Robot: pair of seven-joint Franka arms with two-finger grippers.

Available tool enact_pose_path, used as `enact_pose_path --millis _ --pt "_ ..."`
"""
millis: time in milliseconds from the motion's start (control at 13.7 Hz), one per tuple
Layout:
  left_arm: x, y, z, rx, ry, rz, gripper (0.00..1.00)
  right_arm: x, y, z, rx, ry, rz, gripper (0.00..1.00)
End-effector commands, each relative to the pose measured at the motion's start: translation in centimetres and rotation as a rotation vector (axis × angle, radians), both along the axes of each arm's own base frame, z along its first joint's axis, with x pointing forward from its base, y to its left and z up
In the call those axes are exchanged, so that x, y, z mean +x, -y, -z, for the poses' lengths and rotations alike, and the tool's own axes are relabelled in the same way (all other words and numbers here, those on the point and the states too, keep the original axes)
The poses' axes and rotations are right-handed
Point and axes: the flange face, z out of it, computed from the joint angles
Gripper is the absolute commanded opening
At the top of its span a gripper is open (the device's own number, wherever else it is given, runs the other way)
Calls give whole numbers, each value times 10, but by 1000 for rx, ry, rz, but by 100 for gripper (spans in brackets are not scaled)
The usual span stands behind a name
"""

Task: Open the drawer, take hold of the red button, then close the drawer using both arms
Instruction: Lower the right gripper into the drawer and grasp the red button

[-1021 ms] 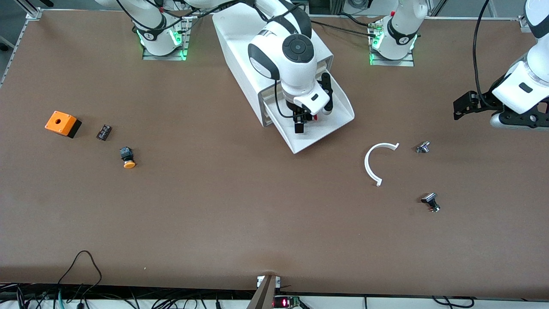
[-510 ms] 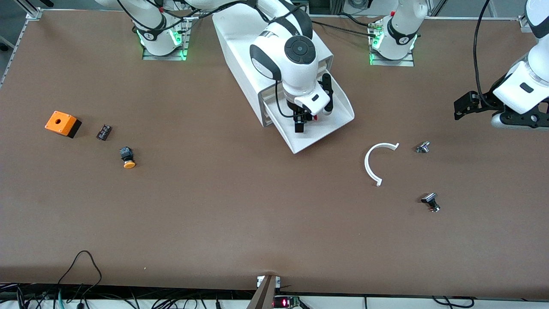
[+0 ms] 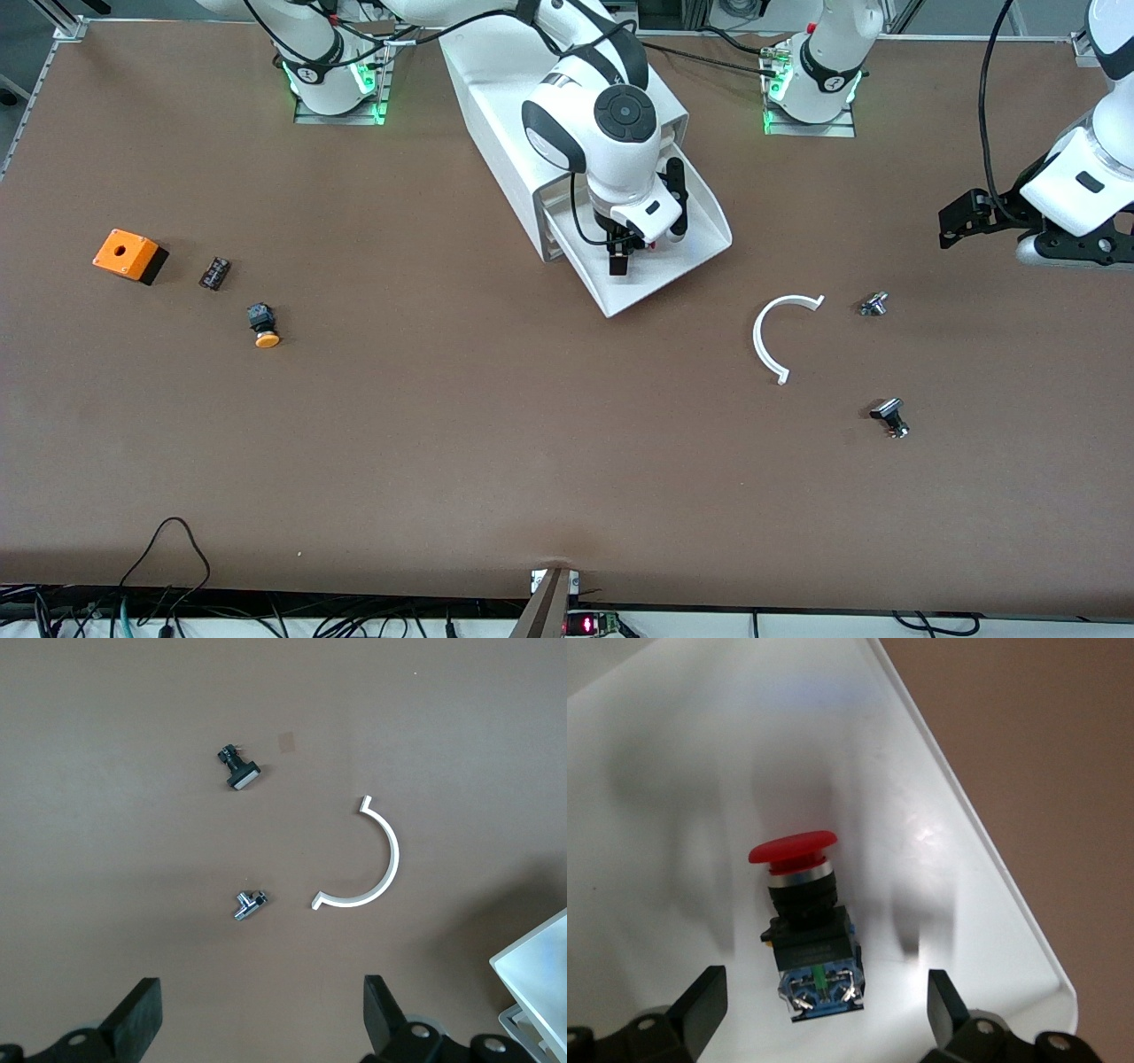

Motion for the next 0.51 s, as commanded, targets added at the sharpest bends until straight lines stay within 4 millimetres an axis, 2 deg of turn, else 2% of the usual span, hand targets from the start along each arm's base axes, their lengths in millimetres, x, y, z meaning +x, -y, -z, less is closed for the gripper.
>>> enact_pose_path --millis 0,73,146,219,292,438 --pt "5 0 -5 29 -7 -3 100 -1 -5 4 22 12 8 100" --pt "5 -1 -5 29 -6 -4 100 -3 -7 6 21 11 2 95" --pt "5 -1 -5 29 -7 -6 100 -3 -7 5 20 15 -3 81" --pt "5 -1 -5 27 -9 -6 100 -4 -8 6 12 24 -21 62" --pt "4 -1 -4 28 -16 -8 100 -3 -7 5 7 38 -29 55" --pt "4 -1 -5 28 -21 -10 100 -4 -8 5 9 41 -26 48"
